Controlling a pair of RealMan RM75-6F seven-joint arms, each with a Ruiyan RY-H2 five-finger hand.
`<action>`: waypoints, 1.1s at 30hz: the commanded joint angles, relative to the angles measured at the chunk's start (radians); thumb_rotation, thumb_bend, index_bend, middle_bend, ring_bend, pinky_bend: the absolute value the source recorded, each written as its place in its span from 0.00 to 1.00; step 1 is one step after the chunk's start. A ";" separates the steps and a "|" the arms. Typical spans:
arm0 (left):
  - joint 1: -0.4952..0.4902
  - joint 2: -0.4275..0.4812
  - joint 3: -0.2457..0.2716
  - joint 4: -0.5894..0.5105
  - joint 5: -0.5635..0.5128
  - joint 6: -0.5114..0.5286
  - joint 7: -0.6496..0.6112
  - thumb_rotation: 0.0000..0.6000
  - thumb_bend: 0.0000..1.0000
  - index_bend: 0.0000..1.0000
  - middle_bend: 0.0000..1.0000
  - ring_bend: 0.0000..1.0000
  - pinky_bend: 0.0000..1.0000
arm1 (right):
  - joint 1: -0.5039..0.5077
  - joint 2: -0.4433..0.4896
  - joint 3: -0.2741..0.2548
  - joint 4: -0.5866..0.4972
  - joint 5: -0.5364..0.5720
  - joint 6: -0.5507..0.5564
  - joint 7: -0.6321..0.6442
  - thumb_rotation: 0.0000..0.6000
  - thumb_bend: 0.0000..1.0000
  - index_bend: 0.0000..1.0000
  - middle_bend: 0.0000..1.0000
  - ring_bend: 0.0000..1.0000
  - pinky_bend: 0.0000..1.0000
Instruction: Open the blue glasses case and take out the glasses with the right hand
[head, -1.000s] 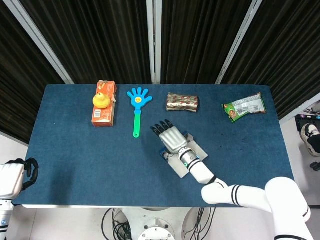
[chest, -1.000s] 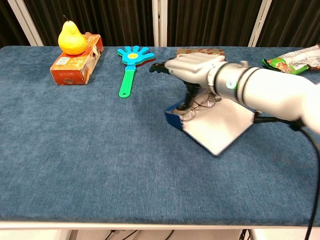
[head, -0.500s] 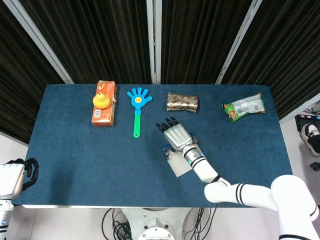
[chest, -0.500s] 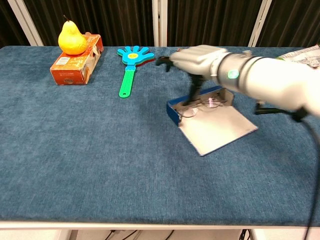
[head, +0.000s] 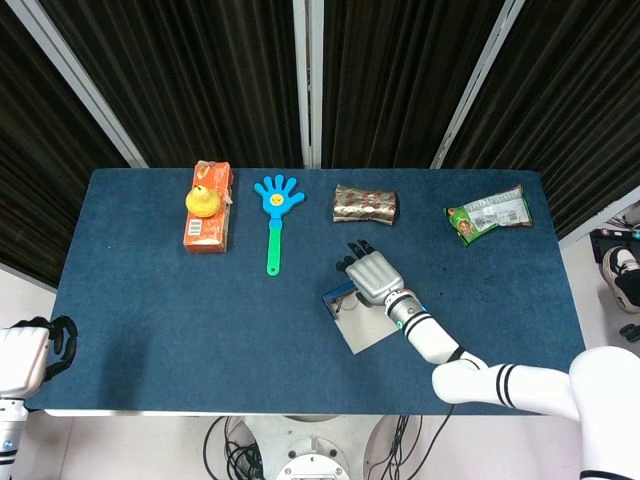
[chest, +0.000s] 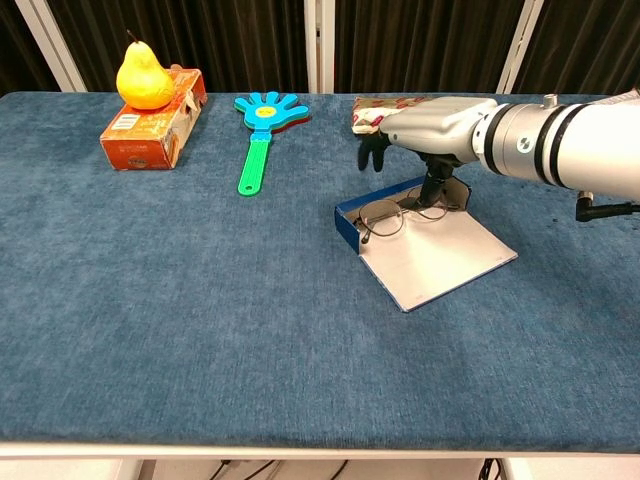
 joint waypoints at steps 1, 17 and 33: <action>0.000 0.001 0.000 0.000 0.001 0.000 -0.002 1.00 0.36 0.70 0.71 0.55 0.58 | 0.005 0.001 -0.005 0.005 0.008 0.001 0.001 1.00 0.33 0.32 0.26 0.00 0.00; 0.000 0.002 0.000 -0.001 0.000 -0.001 -0.003 1.00 0.36 0.70 0.71 0.55 0.58 | 0.020 -0.005 -0.027 0.026 0.030 0.010 0.019 1.00 0.37 0.43 0.28 0.01 0.00; -0.001 0.003 0.001 -0.001 0.001 -0.002 -0.007 1.00 0.36 0.70 0.71 0.55 0.58 | 0.030 -0.025 -0.033 0.049 0.030 0.025 0.029 1.00 0.39 0.55 0.31 0.03 0.00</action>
